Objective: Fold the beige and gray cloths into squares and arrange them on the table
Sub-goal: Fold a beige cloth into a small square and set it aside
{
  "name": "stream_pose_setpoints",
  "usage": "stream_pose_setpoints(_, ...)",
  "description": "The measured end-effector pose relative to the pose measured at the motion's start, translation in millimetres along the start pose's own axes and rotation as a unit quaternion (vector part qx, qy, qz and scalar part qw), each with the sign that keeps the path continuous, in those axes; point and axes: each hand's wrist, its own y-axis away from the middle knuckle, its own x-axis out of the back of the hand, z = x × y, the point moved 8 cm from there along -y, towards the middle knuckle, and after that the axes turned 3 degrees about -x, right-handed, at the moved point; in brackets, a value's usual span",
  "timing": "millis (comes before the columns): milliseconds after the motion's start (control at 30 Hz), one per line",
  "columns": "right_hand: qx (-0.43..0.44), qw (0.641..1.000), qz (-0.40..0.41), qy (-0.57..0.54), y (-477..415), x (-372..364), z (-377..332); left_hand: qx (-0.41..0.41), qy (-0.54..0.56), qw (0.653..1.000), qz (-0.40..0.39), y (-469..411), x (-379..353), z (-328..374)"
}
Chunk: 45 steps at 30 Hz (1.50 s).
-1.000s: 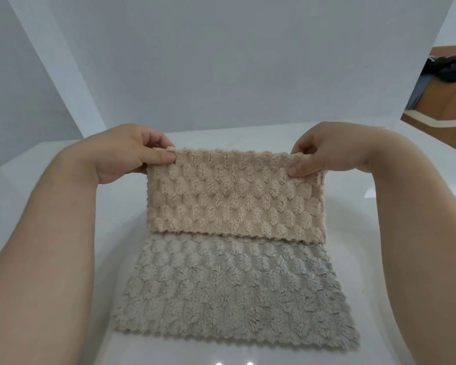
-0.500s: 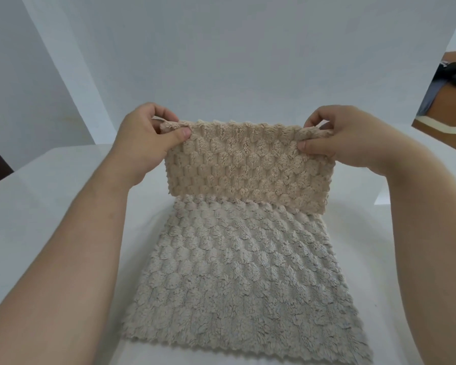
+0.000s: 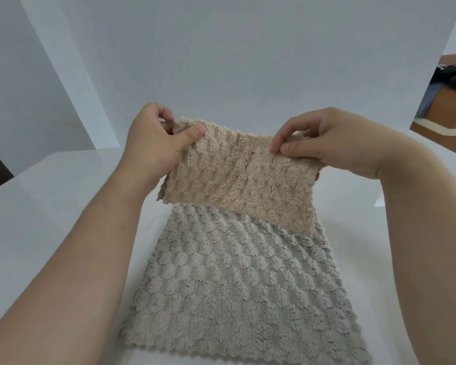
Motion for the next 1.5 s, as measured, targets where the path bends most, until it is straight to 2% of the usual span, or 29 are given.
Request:
stream_pose_setpoints(100, 0.025, 0.999, -0.024, -0.008, 1, -9, -11, 0.006, -0.007, 1.0, -0.022, 6, -7, 7)
stream_pose_setpoints(267, 0.029, 0.988, -0.139, -0.068, 6, -31, -21, 0.022, -0.013, 0.998, -0.06, 14, -21, 15)
stream_pose_setpoints(333, 0.044, 0.987, -0.147, -0.043, 5, -35, -24, 0.023, -0.017, 0.996, -0.079, 16, -26, 17)
stream_pose_setpoints(567, 0.07, 0.993, -0.061, 0.073, 0, -39, -32, -0.011, -0.036, 0.992, -0.118, 28, -35, 34)
stream_pose_setpoints(767, 0.052, 0.995, 0.006, 0.08, -4, -33, -32, -0.024, -0.04, 0.988, -0.146, 36, -41, 43)
stream_pose_setpoints(1033, 0.032, 0.994, 0.036, 0.094, -7, -27, -27, -0.038, -0.027, 0.985, -0.165, 38, -46, 46)
stream_pose_setpoints(1500, 0.045, 0.988, 0.083, 0.118, -8, -21, -28, -0.089, -0.05, 0.983, -0.153, 40, -44, 54)
